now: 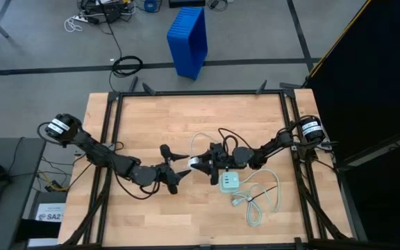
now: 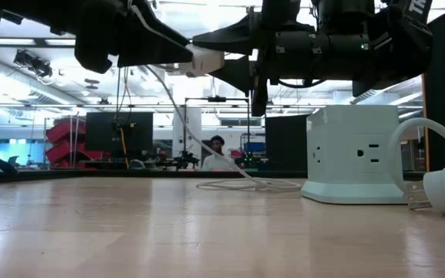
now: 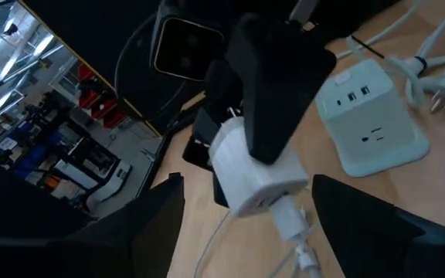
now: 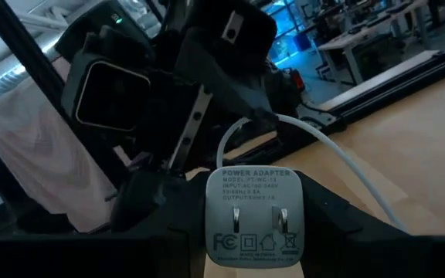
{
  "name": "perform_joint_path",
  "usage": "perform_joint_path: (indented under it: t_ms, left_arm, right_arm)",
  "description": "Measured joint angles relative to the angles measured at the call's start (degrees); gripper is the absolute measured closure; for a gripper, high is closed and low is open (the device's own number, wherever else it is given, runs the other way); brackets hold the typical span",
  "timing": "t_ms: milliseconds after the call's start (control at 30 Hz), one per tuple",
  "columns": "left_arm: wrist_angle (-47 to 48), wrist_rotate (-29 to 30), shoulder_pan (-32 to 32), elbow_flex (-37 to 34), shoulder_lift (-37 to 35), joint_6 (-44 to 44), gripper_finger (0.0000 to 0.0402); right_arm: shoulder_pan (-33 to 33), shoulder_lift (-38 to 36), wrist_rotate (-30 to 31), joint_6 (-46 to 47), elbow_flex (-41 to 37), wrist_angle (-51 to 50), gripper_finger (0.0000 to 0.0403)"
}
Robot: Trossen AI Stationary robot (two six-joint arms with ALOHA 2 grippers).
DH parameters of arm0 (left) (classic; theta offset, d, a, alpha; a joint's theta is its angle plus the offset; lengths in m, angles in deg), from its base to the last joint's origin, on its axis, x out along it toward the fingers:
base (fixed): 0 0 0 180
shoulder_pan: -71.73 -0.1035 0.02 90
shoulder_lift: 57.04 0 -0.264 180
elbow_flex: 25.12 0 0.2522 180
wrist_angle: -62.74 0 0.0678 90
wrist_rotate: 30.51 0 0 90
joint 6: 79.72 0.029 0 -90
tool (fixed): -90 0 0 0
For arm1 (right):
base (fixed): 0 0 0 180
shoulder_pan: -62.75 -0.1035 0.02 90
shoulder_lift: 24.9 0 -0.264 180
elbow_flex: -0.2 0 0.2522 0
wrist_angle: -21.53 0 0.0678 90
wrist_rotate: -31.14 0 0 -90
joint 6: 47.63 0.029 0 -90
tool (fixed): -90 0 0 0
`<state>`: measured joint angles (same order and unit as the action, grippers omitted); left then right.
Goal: Insert USB
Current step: Insert the white charger adapter into the light blue outlet extension
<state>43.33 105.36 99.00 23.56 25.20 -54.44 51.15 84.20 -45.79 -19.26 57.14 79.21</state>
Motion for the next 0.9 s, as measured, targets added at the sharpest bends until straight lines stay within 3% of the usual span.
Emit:
perform_joint_path:
  t_ms: [333, 633, 900]
  left_arm:
    - [-0.64, -2.69, -0.29, 0.0, 0.0, 0.25, 0.0126]
    - [-9.2, -3.05, -0.29, 0.06, 3.6, 7.21, 0.0126]
    - [-9.95, -1.98, -0.32, 1.68, 5.6, 10.67, 0.0132]
  right_arm:
    - [-1.64, 0.0, 3.42, -1.94, 0.0, 4.11, 0.029]
    - [-1.66, 0.0, 3.83, -2.07, 0.0, 3.98, 0.0289]
    - [-1.68, 0.02, 3.72, -2.59, 0.0, 3.75, 0.0288]
